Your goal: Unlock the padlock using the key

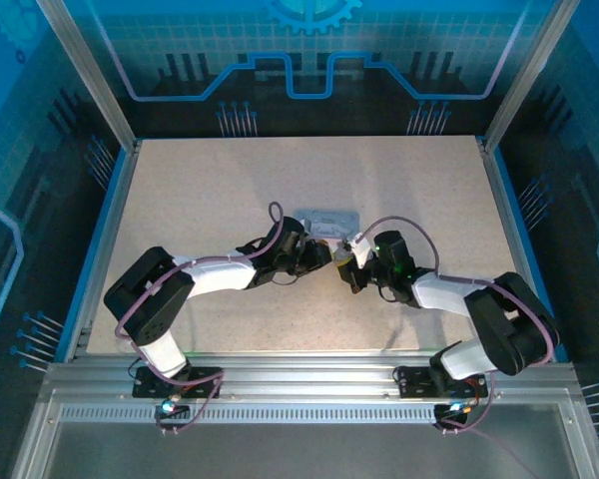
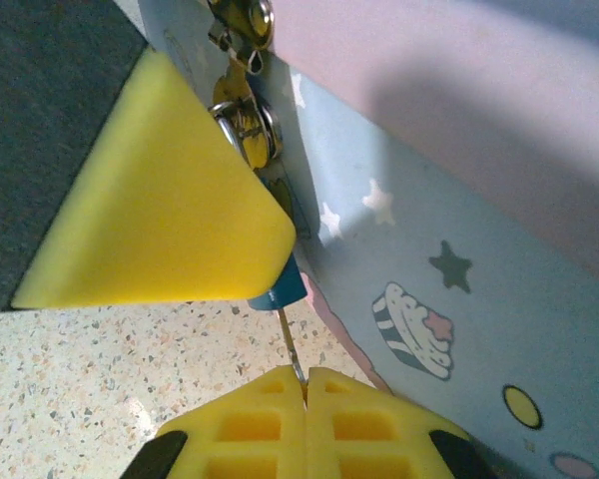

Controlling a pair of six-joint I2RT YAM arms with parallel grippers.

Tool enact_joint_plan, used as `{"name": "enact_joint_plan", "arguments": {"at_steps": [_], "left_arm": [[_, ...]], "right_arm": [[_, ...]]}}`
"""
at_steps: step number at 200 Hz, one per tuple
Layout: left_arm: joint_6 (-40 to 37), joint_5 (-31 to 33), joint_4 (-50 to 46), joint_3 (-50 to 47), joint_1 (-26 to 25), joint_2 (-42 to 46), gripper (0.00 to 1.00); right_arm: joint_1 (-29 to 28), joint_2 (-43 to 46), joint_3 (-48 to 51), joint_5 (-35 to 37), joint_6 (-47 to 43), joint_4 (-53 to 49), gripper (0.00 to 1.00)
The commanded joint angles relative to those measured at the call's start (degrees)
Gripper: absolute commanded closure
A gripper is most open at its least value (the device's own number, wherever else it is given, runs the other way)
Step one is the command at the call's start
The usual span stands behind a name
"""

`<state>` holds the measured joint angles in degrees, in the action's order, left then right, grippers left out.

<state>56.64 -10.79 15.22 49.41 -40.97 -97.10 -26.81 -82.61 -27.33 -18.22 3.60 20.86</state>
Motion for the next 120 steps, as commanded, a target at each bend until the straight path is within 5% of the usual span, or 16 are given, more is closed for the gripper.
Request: {"name": "enact_joint_plan", "arguments": {"at_steps": [1, 120], "left_arm": [[-1.5, -4.6, 1.0, 1.7, -0.8, 2.3, 0.82], [-3.6, -3.4, -1.1, 1.6, -0.7, 0.8, 0.82]], "right_arm": [[1.3, -0.7, -2.5, -1.4, -1.4, 3.3, 1.00], [2.5, 0.8, -5.3, -3.0, -3.1, -0.4, 1.00]]}}
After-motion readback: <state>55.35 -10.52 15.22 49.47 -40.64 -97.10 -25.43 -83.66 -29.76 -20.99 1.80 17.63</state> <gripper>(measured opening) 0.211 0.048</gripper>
